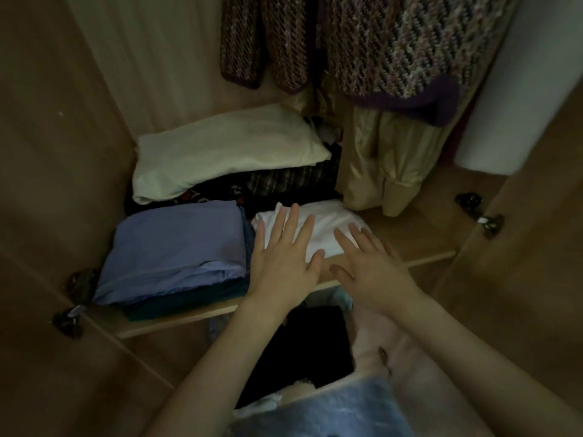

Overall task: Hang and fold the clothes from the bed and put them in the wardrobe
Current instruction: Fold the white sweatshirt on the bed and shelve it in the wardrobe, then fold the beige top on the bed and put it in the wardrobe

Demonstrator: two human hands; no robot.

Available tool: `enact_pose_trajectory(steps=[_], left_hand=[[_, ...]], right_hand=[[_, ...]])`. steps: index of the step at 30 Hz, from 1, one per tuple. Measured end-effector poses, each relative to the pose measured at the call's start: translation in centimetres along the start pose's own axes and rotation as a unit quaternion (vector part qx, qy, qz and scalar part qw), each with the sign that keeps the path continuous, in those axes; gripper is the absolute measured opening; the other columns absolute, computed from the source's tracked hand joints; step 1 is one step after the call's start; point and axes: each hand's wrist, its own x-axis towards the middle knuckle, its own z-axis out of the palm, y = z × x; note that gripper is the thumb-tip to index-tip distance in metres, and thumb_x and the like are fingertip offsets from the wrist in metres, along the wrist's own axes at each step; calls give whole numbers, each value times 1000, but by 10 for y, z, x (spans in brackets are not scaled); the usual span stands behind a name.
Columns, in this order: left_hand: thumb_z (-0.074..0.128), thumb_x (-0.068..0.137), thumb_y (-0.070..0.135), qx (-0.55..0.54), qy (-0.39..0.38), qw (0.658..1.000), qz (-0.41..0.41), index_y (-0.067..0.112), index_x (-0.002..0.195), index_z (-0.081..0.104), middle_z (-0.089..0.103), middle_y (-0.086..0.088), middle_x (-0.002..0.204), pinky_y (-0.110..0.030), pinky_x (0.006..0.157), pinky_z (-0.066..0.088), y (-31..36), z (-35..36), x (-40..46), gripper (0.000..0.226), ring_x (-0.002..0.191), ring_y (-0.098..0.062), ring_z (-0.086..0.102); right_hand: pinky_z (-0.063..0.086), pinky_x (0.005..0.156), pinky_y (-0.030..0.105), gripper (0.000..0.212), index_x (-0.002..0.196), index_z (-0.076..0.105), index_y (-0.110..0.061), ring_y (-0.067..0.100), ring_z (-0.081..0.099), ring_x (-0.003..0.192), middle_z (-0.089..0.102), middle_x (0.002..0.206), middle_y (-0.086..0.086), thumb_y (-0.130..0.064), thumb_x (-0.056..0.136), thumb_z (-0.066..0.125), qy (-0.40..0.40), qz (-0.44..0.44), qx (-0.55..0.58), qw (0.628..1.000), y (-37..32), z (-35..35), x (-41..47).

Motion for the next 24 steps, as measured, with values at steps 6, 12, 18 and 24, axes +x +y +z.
enact_pose_trajectory(steps=[6,12,18,24], left_hand=[[23,95,51,-40,-22,998,50,24,154,25,9,-3,163,-46,120,-4,39,-16,-25,65,151,-18,2],[10,84,57,-63,-31,991,110,23,153,28,12,-3,163,-46,121,2,113,-30,-45,78,151,-16,5],[11,89,58,-95,-66,976,187,28,155,16,0,1,165,-44,121,-2,207,-44,-77,73,151,-14,-5],[28,96,50,-150,-100,932,314,32,155,13,-3,5,164,-44,120,0,353,-51,-143,64,150,-11,-8]], right_hand=[[20,116,51,67,153,15,-29,23,12,148,12,162,2,-52,95,39,17,57,12,998,3,-29,-66],[16,119,49,70,154,10,-29,21,6,149,5,163,3,-49,96,42,40,132,-18,990,30,-70,-137],[12,120,46,68,155,7,-29,20,3,150,4,163,1,-50,98,37,73,201,-36,976,60,-106,-238],[18,119,46,63,153,18,-28,21,16,148,17,161,3,-48,97,38,116,333,-61,934,100,-130,-388]])
